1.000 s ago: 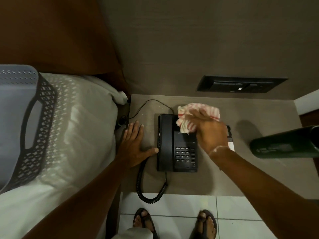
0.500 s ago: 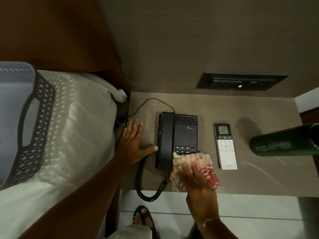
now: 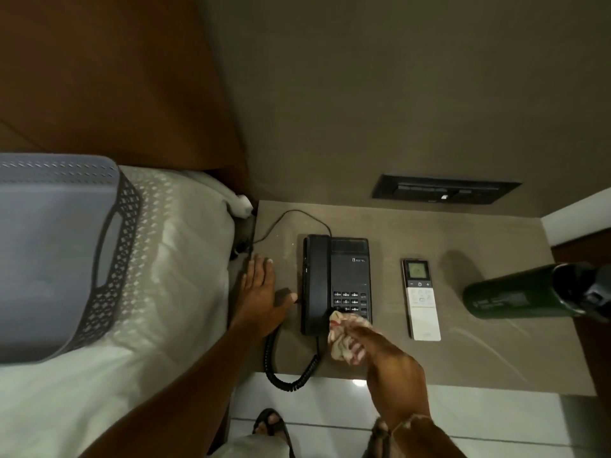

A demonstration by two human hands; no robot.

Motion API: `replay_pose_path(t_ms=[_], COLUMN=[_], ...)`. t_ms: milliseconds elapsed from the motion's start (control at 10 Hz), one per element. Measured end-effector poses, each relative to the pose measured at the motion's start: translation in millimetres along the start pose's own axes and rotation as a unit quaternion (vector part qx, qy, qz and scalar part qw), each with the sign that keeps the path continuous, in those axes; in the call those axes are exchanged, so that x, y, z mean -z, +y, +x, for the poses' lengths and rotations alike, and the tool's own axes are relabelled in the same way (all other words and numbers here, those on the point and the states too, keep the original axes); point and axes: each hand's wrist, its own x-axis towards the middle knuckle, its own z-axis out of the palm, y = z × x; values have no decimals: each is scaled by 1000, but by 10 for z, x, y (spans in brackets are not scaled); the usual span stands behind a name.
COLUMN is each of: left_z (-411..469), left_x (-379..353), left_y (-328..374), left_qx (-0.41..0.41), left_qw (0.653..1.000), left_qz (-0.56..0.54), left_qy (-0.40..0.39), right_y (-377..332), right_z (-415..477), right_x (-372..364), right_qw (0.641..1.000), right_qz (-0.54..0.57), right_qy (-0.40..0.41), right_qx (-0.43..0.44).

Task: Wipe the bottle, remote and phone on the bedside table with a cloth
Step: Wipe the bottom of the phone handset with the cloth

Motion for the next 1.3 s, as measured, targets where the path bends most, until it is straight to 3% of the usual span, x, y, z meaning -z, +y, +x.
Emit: replay_pose_path(t_ms=[100, 200, 300, 400, 500, 600, 700, 800, 900, 1000, 1100, 1200, 1300], left_z=[-431, -862, -1242, -1611, -1912, -2019, -1964, -1790, -1570, -1387, -1314, -1319, -1372], left_x=[150, 436, 886, 1498, 2037, 2485, 2787, 2907, 2858, 2687, 2541, 2474, 2559], left_y=[265, 499, 561, 426, 132, -264, -779, -1208, -1501, -1678, -1743, -1751, -1613], left_qx=[54, 120, 175, 114, 92, 97, 114, 134, 163, 201, 245, 267, 263], left_qw=[963, 847, 763, 759, 784, 802, 830, 859, 903, 929, 928, 931, 940], left_qz=[-259, -508, -613, -640, -611, -569, -488, -423, -321, -234, -186, -143, -84], left_qy=[-54, -104, -109, -40, 67, 153, 244, 257, 235, 205, 210, 202, 198], right_y=[-400, -935, -1412, -2034, -2657, -3187, -3561, -3776, -3901, -3900, -3900, -3911, -3822], right_z=[62, 103, 181, 326, 470, 609, 762, 999, 1214, 1296, 1285, 1194, 820], right_x=[439, 812, 965, 1038, 999, 836, 579, 311, 74, -135, -216, -40, 450], right_qw=[997, 975, 948, 906, 856, 884, 965, 997, 993, 985, 979, 993, 981], right_qz=[74, 219, 316, 415, 500, 453, 262, 33, -107, -171, -201, -112, 187], right_qy=[14, -21, -6, -1, -43, -44, 6, 50, 16, -22, -37, -48, 39], right_qx=[26, 0, -18, -86, -127, -109, -14, 44, 35, 17, 12, -1, -32])
